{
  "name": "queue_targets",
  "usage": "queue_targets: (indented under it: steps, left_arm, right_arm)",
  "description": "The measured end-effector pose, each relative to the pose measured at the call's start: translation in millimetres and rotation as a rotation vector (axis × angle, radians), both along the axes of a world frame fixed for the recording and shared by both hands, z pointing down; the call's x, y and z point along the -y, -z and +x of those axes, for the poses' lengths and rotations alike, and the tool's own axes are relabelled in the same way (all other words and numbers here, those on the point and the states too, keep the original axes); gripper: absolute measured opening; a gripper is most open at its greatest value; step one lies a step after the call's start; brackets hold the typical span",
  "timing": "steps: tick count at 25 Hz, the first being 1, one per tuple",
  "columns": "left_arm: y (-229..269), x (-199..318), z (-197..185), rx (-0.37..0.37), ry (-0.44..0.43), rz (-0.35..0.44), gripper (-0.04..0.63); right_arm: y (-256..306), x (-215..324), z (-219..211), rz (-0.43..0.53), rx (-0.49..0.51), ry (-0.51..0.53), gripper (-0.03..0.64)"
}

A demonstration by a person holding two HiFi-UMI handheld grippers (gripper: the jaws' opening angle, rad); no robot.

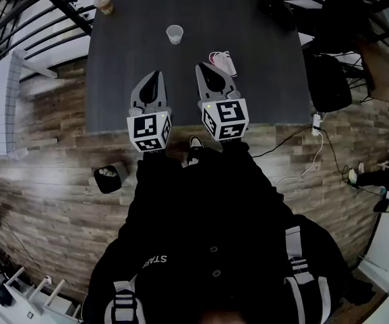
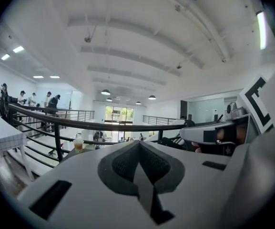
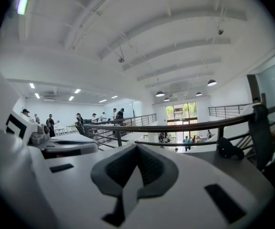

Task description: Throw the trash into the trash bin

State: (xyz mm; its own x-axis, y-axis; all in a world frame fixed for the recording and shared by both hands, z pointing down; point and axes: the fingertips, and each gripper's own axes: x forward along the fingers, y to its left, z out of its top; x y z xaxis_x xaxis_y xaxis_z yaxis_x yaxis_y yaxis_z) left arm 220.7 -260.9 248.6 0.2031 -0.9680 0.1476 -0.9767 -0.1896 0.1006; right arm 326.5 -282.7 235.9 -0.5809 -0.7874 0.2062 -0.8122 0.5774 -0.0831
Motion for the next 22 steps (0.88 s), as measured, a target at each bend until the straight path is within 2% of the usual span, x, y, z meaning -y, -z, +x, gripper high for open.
queue_targets:
  steps: [10, 22]
  left_arm:
    - [31.2, 15.0, 38.4, 0.030, -0.098, 0.074, 0.000]
    - [46.4, 19.1, 58.5, 0.037, -0.134, 0.112, -0.002]
  right_arm:
    - [22.2, -4.0, 32.0, 0.068, 0.016, -0.070, 0.014]
    - [41.5, -4.8, 51.3, 0.119, 0.022, -0.108, 0.014]
